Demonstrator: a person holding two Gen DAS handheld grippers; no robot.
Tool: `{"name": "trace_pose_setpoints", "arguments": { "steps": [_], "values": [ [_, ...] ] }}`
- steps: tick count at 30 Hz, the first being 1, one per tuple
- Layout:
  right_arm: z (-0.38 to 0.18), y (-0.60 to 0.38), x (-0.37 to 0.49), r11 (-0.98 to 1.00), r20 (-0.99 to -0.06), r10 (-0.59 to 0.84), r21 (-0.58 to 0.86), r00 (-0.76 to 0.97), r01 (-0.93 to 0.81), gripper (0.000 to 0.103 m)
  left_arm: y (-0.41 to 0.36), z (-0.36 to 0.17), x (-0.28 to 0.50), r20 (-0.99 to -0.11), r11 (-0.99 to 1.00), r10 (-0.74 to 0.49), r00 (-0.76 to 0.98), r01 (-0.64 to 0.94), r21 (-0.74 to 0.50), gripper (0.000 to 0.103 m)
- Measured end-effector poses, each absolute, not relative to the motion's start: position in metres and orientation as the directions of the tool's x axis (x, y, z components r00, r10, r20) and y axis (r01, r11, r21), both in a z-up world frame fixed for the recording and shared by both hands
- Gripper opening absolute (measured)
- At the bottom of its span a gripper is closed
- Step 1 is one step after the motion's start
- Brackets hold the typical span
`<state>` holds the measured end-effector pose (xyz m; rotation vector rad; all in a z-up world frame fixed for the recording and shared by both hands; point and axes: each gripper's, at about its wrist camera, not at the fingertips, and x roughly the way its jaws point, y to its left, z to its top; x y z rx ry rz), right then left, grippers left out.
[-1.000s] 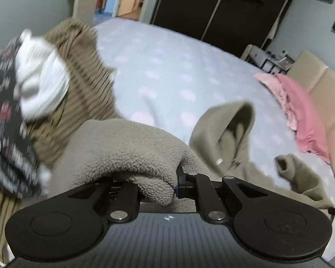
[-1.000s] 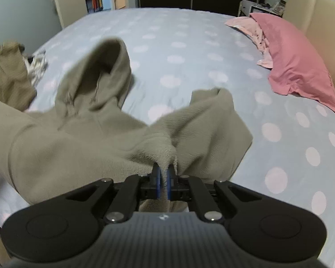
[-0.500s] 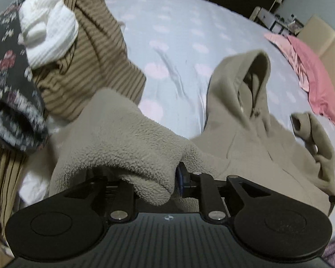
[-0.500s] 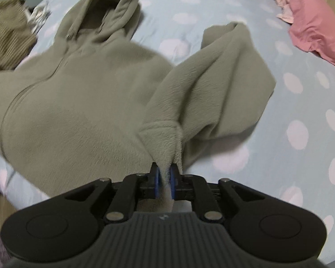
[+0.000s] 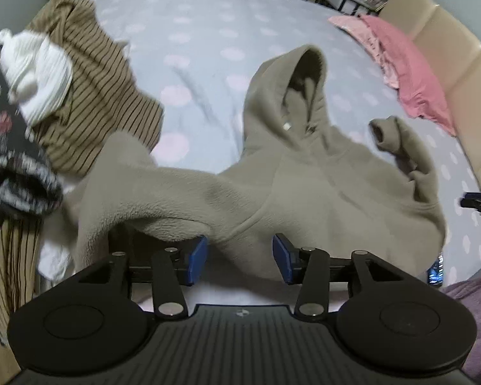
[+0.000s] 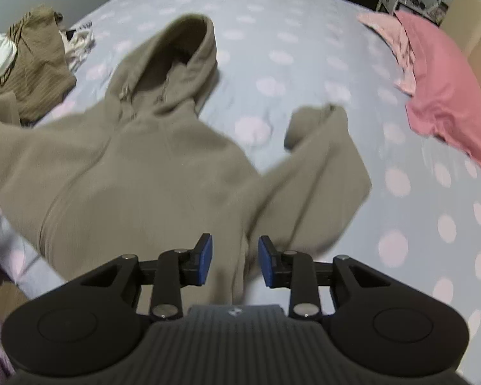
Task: Fold clothes
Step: 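Grasp the hoodie hem with both grippers and lift it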
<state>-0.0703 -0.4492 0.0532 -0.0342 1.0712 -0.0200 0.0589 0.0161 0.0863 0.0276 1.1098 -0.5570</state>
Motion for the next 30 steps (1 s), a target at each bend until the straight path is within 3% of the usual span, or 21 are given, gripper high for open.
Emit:
{"name": "trace_pose_setpoints", "arguments": {
  "steps": [4, 8, 13, 22, 27, 30],
  "values": [
    [0.048, -0.447, -0.037, 0.999, -0.876, -0.013, -0.028, 0.482, -0.023, 0.037, -0.001, 0.109, 0.069, -0.817, 0.832, -0.455, 0.353, 0.496, -0.249, 0.045],
    [0.038, -0.443, -0.002, 0.999, -0.873, 0.019, -0.006, 0.487, -0.049, 0.046, -0.023, 0.094, 0.106, -0.819, 0.810, -0.464, 0.338, 0.536, -0.238, 0.052],
    [0.010, -0.438, 0.047, 0.995, -0.879, 0.053, 0.008, 0.473, -0.096, 0.056, -0.048, 0.027, 0.163, -0.864, 0.778, -0.440, 0.246, 0.584, -0.230, 0.054],
    [-0.061, -0.442, 0.124, 0.985, -0.925, 0.074, 0.009, 0.373, -0.172, 0.060, -0.067, -0.079, 0.213, -0.924, 0.767, -0.380, 0.049, 0.575, -0.285, 0.056],
    [-0.102, -0.449, 0.145, 0.981, -0.946, 0.111, 0.054, 0.305, -0.188, 0.067, -0.061, -0.111, 0.217, -0.921, 0.779, -0.390, 0.008, 0.535, -0.325, 0.072],
    [-0.125, -0.455, 0.148, 0.981, -0.951, 0.148, 0.106, 0.273, -0.162, 0.067, -0.050, -0.127, 0.220, -0.904, 0.788, -0.427, -0.012, 0.486, -0.378, 0.076]
  ]
}}
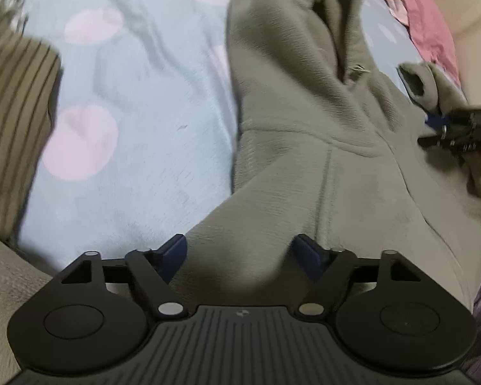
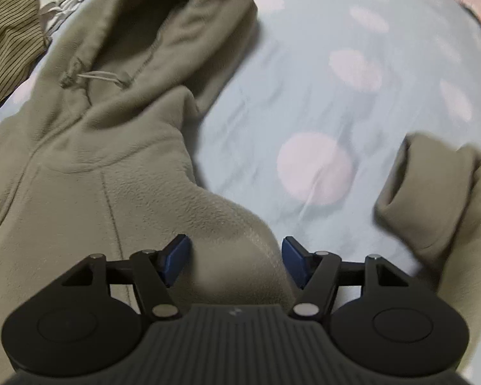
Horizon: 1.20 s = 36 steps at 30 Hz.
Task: Fold clothes
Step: 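Grasp the hoodie hem with both grippers and lift it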
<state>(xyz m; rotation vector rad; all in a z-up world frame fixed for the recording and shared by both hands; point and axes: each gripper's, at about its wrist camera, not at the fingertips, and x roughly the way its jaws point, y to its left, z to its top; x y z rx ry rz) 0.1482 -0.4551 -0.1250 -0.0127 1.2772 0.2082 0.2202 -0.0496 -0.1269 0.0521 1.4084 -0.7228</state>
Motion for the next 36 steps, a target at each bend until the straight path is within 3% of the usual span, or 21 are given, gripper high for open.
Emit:
{"name": "trace_pose_setpoints", "arguments": {
  "steps": [4, 9, 11, 19, 28, 33, 36],
  "values": [
    [-0.137, -0.457, 0.141, 0.978, -0.941, 0.185, 0.150, 0.283, -0.142, 0.050, -0.044, -0.131, 0.214, -0.889, 0.786, -0.457, 0.018, 0.476, -0.394, 0.072],
    [-0.121, -0.445, 0.123, 0.984, -0.928, 0.134, 0.084, 0.348, -0.154, 0.023, -0.048, -0.115, 0.206, -0.884, 0.791, -0.464, 0.063, 0.480, -0.380, 0.018],
    [-0.107, -0.443, 0.116, 0.988, -0.917, 0.111, 0.063, 0.383, -0.138, 0.016, -0.053, -0.102, 0.201, -0.888, 0.796, -0.448, 0.105, 0.500, -0.342, 0.012],
    [-0.015, -0.429, 0.091, 0.991, -0.827, 0.014, -0.062, 0.561, -0.116, 0.014, -0.067, 0.005, 0.200, -0.813, 0.805, -0.463, 0.354, 0.552, -0.218, 0.010],
    [0.111, -0.447, 0.109, 0.973, -0.620, -0.170, -0.227, 0.766, 0.033, 0.013, -0.128, 0.137, 0.231, -0.635, 0.803, -0.470, 0.613, 0.595, -0.021, 0.010],
    [0.147, -0.466, 0.143, 0.949, -0.506, -0.289, -0.263, 0.813, 0.174, 0.013, -0.175, 0.159, 0.264, -0.522, 0.838, -0.471, 0.711, 0.545, -0.013, 0.010],
    [0.144, -0.478, 0.165, 0.934, -0.471, -0.338, -0.278, 0.815, 0.226, 0.014, -0.201, 0.144, 0.285, -0.518, 0.874, -0.424, 0.743, 0.485, -0.020, 0.012]
  ]
}}
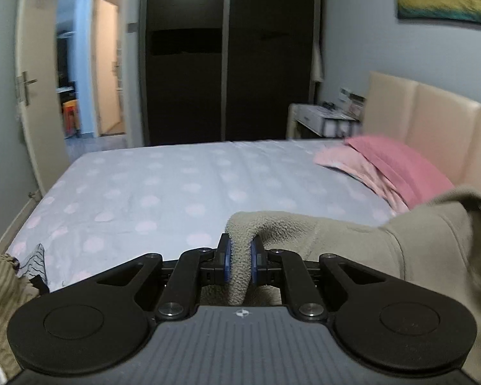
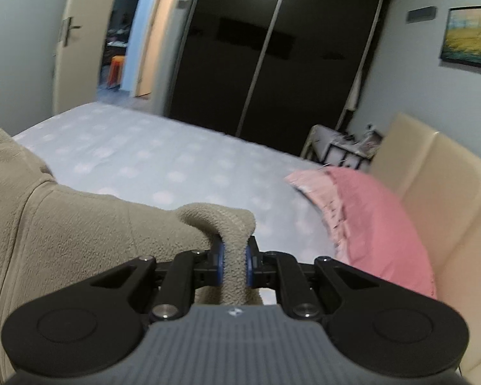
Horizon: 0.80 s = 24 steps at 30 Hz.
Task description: Fold clothes
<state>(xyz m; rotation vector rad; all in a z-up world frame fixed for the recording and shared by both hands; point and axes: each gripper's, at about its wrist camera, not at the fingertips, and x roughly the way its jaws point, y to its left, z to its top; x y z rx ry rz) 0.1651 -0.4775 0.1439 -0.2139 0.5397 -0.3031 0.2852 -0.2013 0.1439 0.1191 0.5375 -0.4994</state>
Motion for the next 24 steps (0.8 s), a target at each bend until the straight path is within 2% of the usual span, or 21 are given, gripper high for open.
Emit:
{"name": "trace_pose_setpoints", "arguments": {
  "steps": [4, 6, 7, 13, 16, 19, 24],
  "values": [
    [0.108, -0.489, 0.195, 0.917, -0.548, -0.380, -0.333, 0.745, 0.222, 0.021, -0.219, 0.101, 0.307, -0.622, 0.881, -0.360, 0.695, 0.473, 0.019, 0.017],
    [0.089, -0.493, 0.201, 0.905, -0.567, -0.404, -0.364, 0.718, 0.221, 0.035, -0.214, 0.081, 0.308, -0.642, 0.876, -0.368, 0.672, 0.482, 0.001, 0.017],
    [0.081, -0.495, 0.201, 0.903, -0.571, -0.407, -0.371, 0.713, 0.219, 0.047, -0.210, 0.074, 0.307, -0.652, 0.872, -0.372, 0.660, 0.489, -0.003, 0.017],
    [0.054, -0.509, 0.175, 0.934, -0.645, -0.342, -0.315, 0.683, 0.170, 0.049, -0.191, 0.058, 0.287, -0.684, 0.838, -0.389, 0.618, 0.546, 0.017, 0.022],
    [0.046, -0.512, 0.149, 0.951, -0.672, -0.297, -0.272, 0.679, 0.147, 0.050, -0.178, 0.060, 0.266, -0.686, 0.822, -0.409, 0.602, 0.569, 0.009, 0.029],
    [0.038, -0.498, 0.111, 0.970, -0.700, -0.233, -0.219, 0.674, 0.108, 0.051, -0.158, 0.062, 0.238, -0.694, 0.810, -0.433, 0.576, 0.586, -0.020, 0.041],
    [0.025, -0.471, 0.050, 0.991, -0.731, -0.117, -0.132, 0.672, 0.029, 0.053, -0.128, 0.058, 0.189, -0.716, 0.786, -0.437, 0.545, 0.619, -0.009, 0.046]
  ]
}}
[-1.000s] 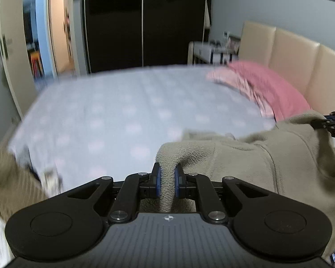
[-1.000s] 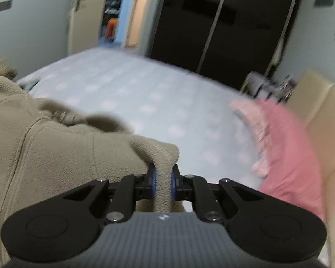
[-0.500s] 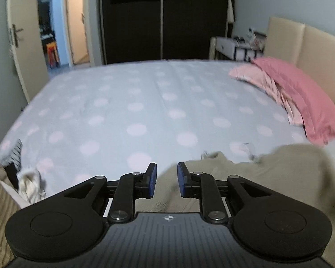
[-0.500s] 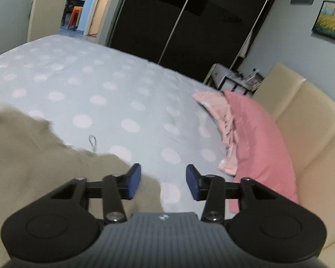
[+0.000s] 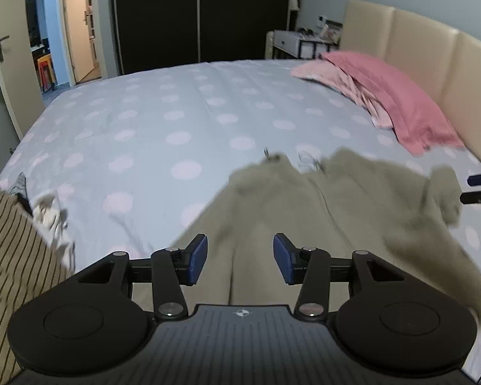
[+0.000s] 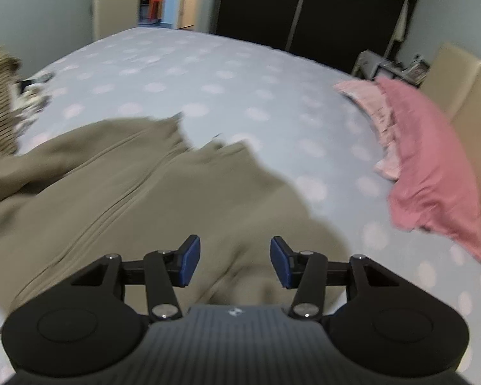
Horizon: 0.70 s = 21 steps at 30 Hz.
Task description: Fold clothes
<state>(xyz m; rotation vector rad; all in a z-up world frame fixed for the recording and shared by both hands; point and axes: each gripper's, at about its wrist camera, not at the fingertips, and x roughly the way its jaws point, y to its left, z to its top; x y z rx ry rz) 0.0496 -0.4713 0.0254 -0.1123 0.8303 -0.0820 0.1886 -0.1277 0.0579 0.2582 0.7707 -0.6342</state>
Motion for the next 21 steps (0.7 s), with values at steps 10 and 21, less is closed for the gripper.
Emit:
{"name": "trace_pose_setpoints", "arguments": {
  "steps": [10, 21],
  "values": [
    [0.003, -0.445, -0.065, 0.994, -0.688, 0.061, 0.106, 0.724, 0.016, 0.074, -0.077, 0.034, 0.106, -0.720, 0.760, -0.500, 0.481, 0.643, -0.098, 0.055],
    [-0.069, -0.424, -0.140, 0.999, -0.722, 0.011, 0.036, 0.692, 0.022, 0.079, -0.067, -0.034, 0.062, -0.795, 0.728, -0.451, 0.406, 0.683, -0.064, 0.060]
  ]
}}
